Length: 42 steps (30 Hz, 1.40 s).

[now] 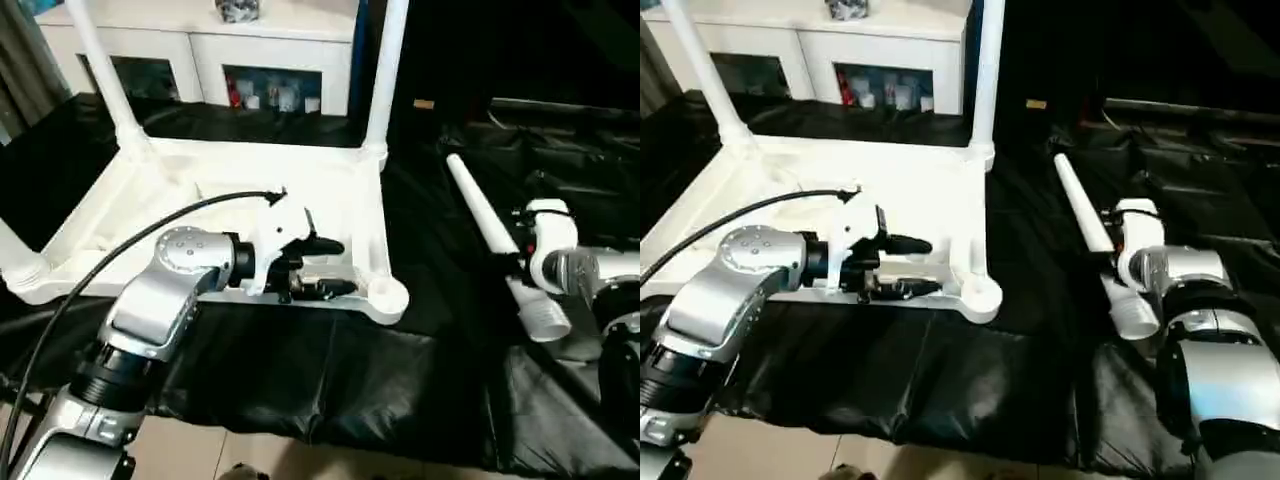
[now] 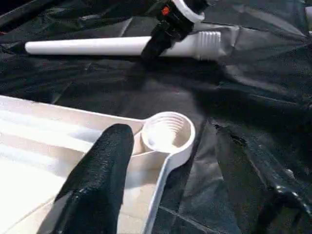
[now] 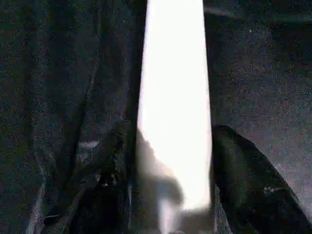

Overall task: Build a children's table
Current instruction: Pick table leg

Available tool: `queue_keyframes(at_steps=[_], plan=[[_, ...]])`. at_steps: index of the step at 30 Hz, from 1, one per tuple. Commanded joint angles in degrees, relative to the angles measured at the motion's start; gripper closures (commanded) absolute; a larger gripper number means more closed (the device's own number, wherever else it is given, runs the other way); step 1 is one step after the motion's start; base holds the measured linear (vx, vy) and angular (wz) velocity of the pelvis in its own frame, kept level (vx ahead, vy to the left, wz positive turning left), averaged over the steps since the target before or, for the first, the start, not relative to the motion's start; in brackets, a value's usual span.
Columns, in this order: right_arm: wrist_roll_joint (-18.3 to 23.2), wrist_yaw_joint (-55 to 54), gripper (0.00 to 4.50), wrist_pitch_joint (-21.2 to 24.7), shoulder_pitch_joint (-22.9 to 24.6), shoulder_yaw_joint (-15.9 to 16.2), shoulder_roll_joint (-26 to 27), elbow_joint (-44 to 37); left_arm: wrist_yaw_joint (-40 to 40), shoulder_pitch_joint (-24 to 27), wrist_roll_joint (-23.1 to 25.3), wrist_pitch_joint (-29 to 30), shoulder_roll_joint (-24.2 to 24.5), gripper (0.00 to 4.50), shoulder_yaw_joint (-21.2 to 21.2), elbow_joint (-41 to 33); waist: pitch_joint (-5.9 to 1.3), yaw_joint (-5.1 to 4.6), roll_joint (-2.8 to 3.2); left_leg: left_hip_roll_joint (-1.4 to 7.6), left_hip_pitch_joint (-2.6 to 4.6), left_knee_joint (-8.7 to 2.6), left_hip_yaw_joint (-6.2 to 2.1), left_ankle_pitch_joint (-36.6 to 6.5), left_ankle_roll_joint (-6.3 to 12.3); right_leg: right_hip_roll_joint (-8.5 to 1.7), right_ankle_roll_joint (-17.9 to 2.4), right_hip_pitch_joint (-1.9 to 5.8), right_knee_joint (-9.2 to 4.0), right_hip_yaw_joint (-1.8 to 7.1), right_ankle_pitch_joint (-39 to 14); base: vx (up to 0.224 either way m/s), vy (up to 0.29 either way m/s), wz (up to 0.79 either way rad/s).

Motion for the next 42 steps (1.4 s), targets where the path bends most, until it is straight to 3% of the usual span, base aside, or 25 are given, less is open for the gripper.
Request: queue_keyframes(at_steps=[1,9,15,19,20,22,23,26,28,30,34,38,42], plan=[[-0.36,0.41,2.1,1.73,0.74,-0.02,-0.15,2.36,0.18,-0.73,-0.18,0.1,0.48,1.45,-0.33,-1.13,-3.94,0.17,-0.26,0.74,1.11,-3.39,-0.08,-14.56,0.23,-1.96,-13.83,2.81,-4.15,1.55,-15.52,0.0,0.0,0.0],[0.7,-0.52,2.61,1.93,0.81,-1.89,-0.95,2.66,1.49,-1.71,-0.47,-0.87,0.06,1.45,0.17,-0.26,-4.03,0.2,-0.37,0.71,0.96,-3.38,-0.16,-14.38,-0.04,-1.99,-13.07,2.85,-4.14,1.49,-16.06,0.0,0.0,0.0],[2.56,-1.17,2.7,1.32,0.88,-4.01,-0.83,2.54,4.28,-2.71,-0.23,-1.91,-2.01,1.45,0.73,1.95,-4.06,0.15,-0.51,0.65,0.78,-3.31,-0.1,-13.48,0.43,-2.0,-13.34,3.01,-4.09,1.47,-15.09,0.0,0.0,0.0],[6.51,-1.01,2.71,-0.24,0.8,-8.58,-0.38,1.06,10.89,-3.9,-0.47,-1.68,-5.94,1.45,3.59,4.98,-4.26,0.16,-0.72,0.54,0.71,-3.07,0.0,-12.34,1.14,-1.97,-13.35,3.19,-4.03,1.49,-13.6,0.0,0.0,0.0],[9.56,-0.46,2.72,-1.0,0.48,-11.74,0.08,-0.37,13.98,-4.68,-0.8,-0.82,-7.75,1.45,5.0,6.15,-4.3,0.08,-0.87,0.57,0.57,-3.08,0.0,-12.21,1.47,-1.95,-13.35,3.25,-3.94,1.43,-13.34,0.0,0.0,0.0],[15.4,2.44,2.72,-0.71,0.44,-16.73,1.52,-5.25,17.94,-5.75,-2.01,0.31,-10.77,1.45,7.09,7.08,-4.35,0.17,-1.07,0.4,0.56,-2.93,0.14,-11.55,2.45,-1.89,-13.27,3.38,-4.1,1.48,-12.65,0.0,0.0,0.0],[18.5,4.21,2.72,-0.34,1.22,-18.8,2.88,-9.55,19.08,-6.18,-2.62,0.85,-11.97,1.45,7.58,7.19,-4.36,0.21,-1.16,0.4,0.19,-3.0,0.04,-10.48,3.33,-1.84,-12.89,3.69,-4.0,1.4,-11.53,0.0,0.0,0.0],[24.3,8.18,2.72,2.66,5.12,-20.42,6.82,-23.21,21.06,-7.79,-4.17,2.75,-14.73,1.45,8.44,7.69,-4.56,0.62,-0.87,0.64,0.49,-2.9,-0.02,-8.24,5.2,-1.88,-13.31,3.31,-3.75,1.35,-9.09,0.0,0.0,0.0],[26.13,9.24,2.72,3.7,6.3,-20.77,7.97,-27.3,21.64,-8.4,-5.0,3.5,-15.76,1.45,9.08,7.98,-4.67,1.1,-0.78,0.72,0.63,-2.85,0.01,-7.37,5.48,-1.91,-13.79,3.24,-3.73,1.32,-8.59,0.0,0.0,0.0],[31.17,11.21,2.72,6.03,8.63,-21.74,10.18,-35.82,23.04,-10.11,-7.13,5.14,-17.96,1.45,10.74,8.97,-4.57,1.49,-0.58,0.72,0.77,-2.91,0.14,-7.19,5.1,-1.83,-13.93,3.11,-3.88,1.38,-9.15,0.0,0.0,0.0],[40.81,13.0,2.72,14.05,13.85,-21.46,12.96,-51.77,27.66,-14.74,-11.4,7.54,-22.04,1.45,15.77,12.39,-4.57,2.44,-0.86,0.72,0.93,-3.17,0.04,-7.3,4.88,-1.83,-13.01,3.18,-4.07,1.46,-8.91,0.0,0.0,0.0],[44.73,14.18,2.72,18.88,17.75,-19.02,14.7,-60.36,30.5,-17.94,-16.51,10.62,-24.84,1.45,20.21,13.99,-4.38,3.01,-1.13,0.61,0.86,-3.37,-0.1,-8.06,3.61,-2.36,-11.63,3.11,-4.41,1.55,-12.71,0.0,0.0,0.0],[44.49,14.09,2.72,19.89,19.37,-16.69,15.34,-63.29,31.32,-18.72,-20.48,13.17,-26.71,1.45,22.39,13.68,-4.21,2.98,-1.19,0.5,0.65,-3.54,-0.19,-8.79,2.53,-2.45,-9.64,3.03,-4.96,1.5,-16.37,0.0,0.0,0.0]])
